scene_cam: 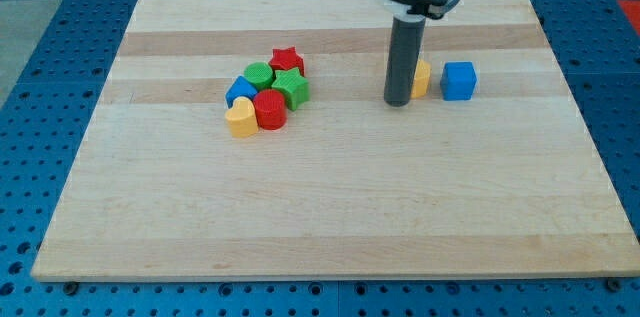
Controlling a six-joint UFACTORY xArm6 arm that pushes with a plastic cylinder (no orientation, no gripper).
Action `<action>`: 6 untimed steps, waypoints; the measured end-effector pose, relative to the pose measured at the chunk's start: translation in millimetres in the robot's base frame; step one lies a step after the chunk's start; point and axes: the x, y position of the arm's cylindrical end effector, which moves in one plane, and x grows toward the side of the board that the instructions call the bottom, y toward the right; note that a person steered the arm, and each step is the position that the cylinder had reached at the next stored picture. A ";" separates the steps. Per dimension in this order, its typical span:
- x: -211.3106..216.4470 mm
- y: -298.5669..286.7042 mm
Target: Move your arm to the left center of the board
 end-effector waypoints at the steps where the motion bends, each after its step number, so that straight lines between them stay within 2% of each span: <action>1: 47.8 -6.0; 2: 103.1 -12.8; 3: 134.3 -42.3; 4: 150.2 -81.4; 6: 147.2 -173.9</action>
